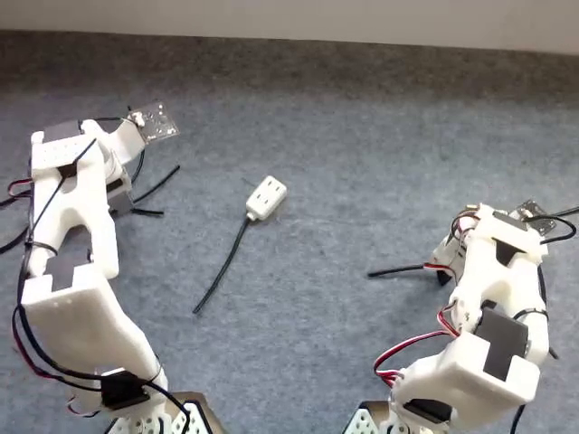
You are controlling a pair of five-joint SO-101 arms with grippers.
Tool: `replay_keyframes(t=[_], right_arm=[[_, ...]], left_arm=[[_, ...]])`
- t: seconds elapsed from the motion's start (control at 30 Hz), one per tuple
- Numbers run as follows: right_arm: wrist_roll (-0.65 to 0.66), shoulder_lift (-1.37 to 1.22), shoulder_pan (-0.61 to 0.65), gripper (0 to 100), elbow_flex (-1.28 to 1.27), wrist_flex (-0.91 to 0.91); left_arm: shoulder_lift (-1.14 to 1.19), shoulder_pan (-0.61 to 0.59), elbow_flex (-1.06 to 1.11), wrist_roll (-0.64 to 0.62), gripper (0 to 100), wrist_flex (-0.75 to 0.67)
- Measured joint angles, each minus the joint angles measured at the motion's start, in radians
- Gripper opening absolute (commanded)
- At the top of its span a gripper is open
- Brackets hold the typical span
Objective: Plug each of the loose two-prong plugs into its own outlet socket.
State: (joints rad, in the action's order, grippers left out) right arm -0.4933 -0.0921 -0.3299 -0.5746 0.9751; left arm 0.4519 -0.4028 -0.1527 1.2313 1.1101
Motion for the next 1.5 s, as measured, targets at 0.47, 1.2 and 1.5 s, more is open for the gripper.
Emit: replay_keyframes(t=[0.47, 1.2, 1.5], right_arm=[[0.000, 0.000, 0.014, 28.9, 0.000, 0.000], [0.000, 0.000, 0.014, 28.9, -0.003, -0.011], [0.000, 0.002, 0.015, 28.9, -0.008, -0.026]], left_arm=[[0.006, 0.002, -0.002, 0.000, 25, 0.000], [-0.074, -0.044, 0.000, 0.003, 25, 0.057], [-0.124, -0.018, 0.034, 0.003, 25, 0.095]])
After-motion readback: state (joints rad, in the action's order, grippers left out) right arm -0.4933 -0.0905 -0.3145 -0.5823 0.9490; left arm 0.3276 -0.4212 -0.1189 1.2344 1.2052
